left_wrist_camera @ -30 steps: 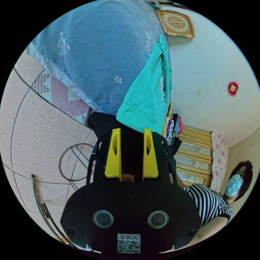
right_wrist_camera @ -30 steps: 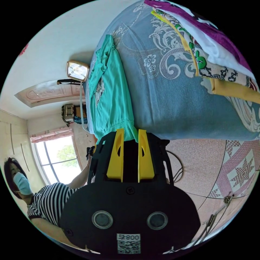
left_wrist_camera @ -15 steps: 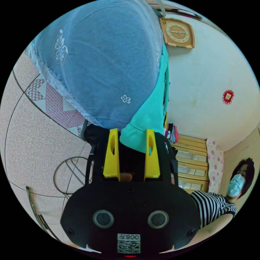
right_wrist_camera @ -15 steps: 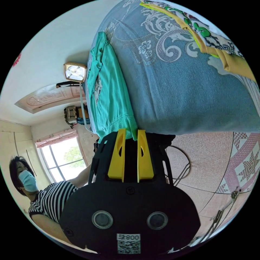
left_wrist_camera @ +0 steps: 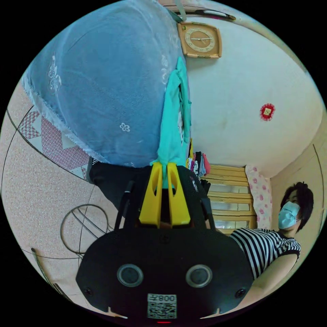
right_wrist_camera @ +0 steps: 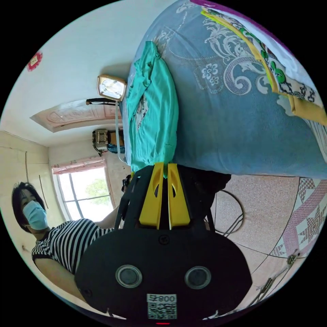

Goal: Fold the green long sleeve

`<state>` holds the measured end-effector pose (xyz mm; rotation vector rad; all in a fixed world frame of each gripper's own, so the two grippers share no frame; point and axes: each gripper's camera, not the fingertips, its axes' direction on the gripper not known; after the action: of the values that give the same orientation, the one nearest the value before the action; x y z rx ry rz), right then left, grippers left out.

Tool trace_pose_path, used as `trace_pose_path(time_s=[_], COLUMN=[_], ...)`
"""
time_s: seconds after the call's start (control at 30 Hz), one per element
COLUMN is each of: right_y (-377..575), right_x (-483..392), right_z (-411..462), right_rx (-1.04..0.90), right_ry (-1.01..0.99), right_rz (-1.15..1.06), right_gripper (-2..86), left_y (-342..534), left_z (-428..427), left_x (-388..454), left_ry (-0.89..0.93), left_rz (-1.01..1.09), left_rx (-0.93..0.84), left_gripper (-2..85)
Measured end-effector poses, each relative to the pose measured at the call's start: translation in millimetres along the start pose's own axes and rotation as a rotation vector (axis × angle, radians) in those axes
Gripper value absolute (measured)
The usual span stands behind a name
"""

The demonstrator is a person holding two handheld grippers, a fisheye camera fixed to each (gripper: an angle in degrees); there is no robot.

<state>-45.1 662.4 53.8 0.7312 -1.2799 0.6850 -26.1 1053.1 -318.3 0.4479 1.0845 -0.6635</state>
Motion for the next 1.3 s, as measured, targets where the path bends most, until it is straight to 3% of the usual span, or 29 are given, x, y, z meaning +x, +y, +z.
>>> trace_pose_path(time_s=[0.6, 1.0, 1.3], right_y=[79.8, 170.4, 183.3], right_x=[-108.1, -110.5, -65.1], right_z=[-86.3, -102.2, -93.2], right_rx=[0.114, 0.075, 0.092], right_ry=[-0.149, -0.137, -0.191], right_rz=[-0.325, -0.416, -0.348], right_gripper=[1.2, 1.0, 1.1], left_y=[67.4, 131.0, 115.7], left_z=[-66.4, -99.9, -95.3], left_x=[161.1, 159.9, 144.3], left_ry=[0.161, 0.218, 0.267], left_rz=[0.224, 0.191, 0.163], left_rx=[0.083, 0.092, 0.100], left_gripper=[2.3, 2.2, 2.2])
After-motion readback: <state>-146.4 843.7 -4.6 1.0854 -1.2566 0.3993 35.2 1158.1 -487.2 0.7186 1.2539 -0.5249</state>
